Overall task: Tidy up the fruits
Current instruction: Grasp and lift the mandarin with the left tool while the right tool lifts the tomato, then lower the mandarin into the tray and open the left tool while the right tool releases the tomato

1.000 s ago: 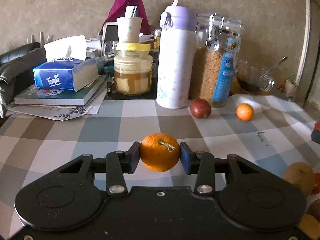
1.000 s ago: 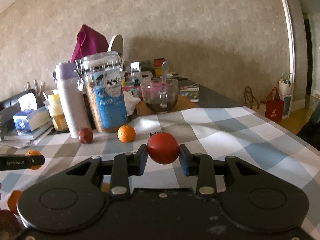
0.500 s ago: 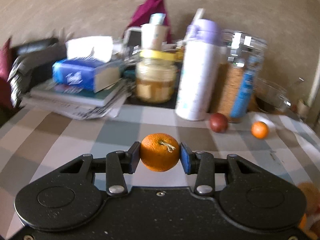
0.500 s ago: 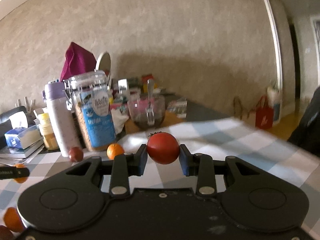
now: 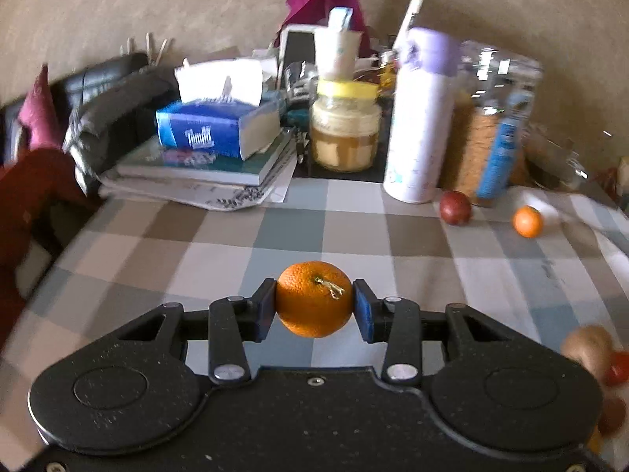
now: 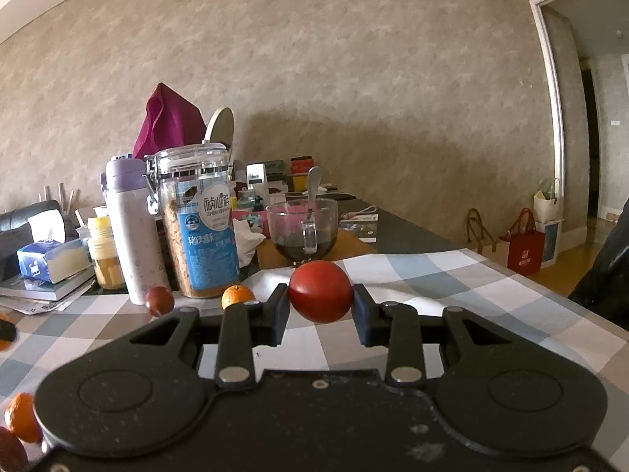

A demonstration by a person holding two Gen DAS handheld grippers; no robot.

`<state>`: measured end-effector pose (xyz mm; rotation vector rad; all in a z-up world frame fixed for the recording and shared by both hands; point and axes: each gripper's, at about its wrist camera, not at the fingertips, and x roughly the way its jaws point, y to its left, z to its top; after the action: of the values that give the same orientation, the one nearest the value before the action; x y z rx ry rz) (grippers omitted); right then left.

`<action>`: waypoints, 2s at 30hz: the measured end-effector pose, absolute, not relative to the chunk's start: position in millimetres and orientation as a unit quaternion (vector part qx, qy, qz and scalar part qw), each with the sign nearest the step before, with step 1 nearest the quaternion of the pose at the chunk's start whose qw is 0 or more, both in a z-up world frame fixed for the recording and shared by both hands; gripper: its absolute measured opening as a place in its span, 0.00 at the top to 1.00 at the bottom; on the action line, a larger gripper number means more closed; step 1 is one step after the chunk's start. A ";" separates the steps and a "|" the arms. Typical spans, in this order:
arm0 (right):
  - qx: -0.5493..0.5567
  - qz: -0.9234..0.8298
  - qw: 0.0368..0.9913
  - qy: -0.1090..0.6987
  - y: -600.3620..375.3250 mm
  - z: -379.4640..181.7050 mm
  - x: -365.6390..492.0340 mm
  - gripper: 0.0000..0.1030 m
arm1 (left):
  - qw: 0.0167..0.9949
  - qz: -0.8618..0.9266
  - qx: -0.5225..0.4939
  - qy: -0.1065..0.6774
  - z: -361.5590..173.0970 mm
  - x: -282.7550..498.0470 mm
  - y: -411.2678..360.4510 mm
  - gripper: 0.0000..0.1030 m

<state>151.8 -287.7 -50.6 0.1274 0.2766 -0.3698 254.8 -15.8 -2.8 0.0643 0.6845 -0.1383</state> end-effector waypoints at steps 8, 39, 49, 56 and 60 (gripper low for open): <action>0.073 -0.178 0.970 0.151 -291.5 -51.5 152.2 0.65 | 0.932 -0.086 0.127 0.327 39.6 165.7 -31.0 0.52; 0.175 -0.018 0.919 0.354 -277.5 57.2 24.5 0.65 | 0.874 -0.094 0.013 0.476 7.2 26.1 7.3 0.52; 0.163 0.078 0.866 0.467 -211.8 52.4 -50.6 0.65 | 0.850 -0.117 -0.003 0.514 2.5 6.5 21.9 0.52; 0.129 0.057 0.843 0.520 -196.8 25.4 -73.4 0.65 | 0.822 -0.134 -0.009 0.553 -4.8 -3.2 24.5 0.52; 0.134 0.065 0.826 0.544 -200.6 16.7 -72.0 0.65 | 0.820 -0.130 0.014 0.557 -5.7 -6.9 19.7 0.52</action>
<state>-72.0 -200.6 16.7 0.2853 1.1559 0.1383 -6.9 19.7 -5.7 0.0295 1.1852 -0.2767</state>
